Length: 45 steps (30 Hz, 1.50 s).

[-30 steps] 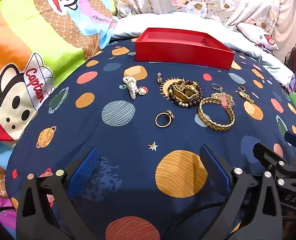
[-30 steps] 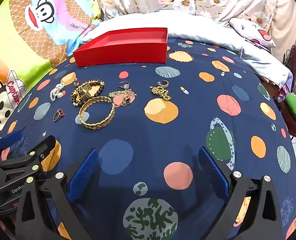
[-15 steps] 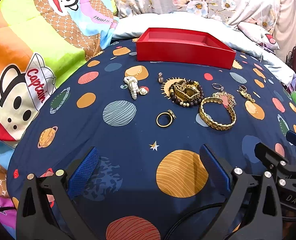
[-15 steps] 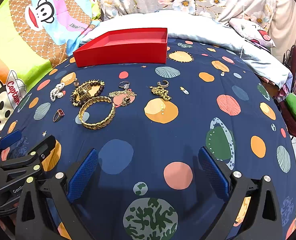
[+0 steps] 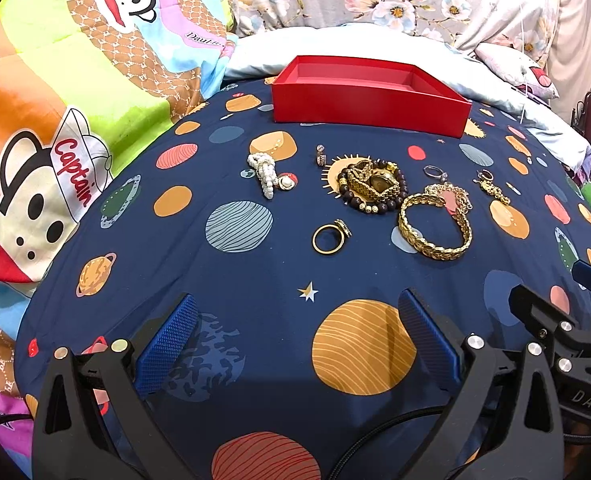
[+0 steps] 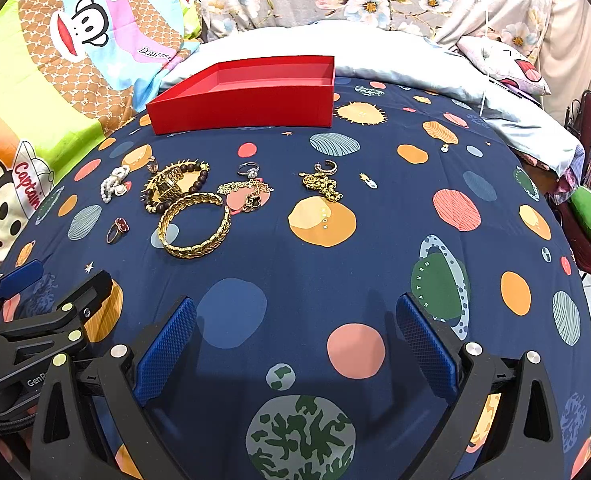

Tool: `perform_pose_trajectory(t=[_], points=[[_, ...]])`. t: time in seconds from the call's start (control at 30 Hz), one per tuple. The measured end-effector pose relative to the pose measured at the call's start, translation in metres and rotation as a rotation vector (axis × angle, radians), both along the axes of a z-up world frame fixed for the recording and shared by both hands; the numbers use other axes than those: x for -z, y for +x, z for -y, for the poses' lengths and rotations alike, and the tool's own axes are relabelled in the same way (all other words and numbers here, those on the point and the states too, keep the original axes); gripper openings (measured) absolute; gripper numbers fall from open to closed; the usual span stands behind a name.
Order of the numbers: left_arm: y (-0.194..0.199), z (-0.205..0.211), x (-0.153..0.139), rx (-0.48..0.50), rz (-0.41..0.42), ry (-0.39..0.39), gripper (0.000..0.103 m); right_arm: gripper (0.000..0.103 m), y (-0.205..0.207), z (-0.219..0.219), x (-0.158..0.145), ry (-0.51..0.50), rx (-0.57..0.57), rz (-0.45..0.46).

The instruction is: Organize jewelry

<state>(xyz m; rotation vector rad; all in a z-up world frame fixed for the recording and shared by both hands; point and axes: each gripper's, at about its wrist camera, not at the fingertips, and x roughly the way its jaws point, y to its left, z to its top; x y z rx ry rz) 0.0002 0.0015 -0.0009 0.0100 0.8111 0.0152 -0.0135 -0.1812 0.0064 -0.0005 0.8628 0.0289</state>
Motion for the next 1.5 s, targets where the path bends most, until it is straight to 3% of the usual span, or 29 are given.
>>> perform_pose_trajectory(t=[1.13,1.5], points=[[0.0002,-0.0007,0.0009,-0.002,-0.006,0.005,0.098,0.098,0.0002,-0.0003,0.0006,0.001,0.0,0.0],[-0.0019,0.0008,-0.0015,-0.015,0.011,0.039,0.098,0.098,0.0003,0.0002,0.0009,-0.001,-0.003,-0.004]])
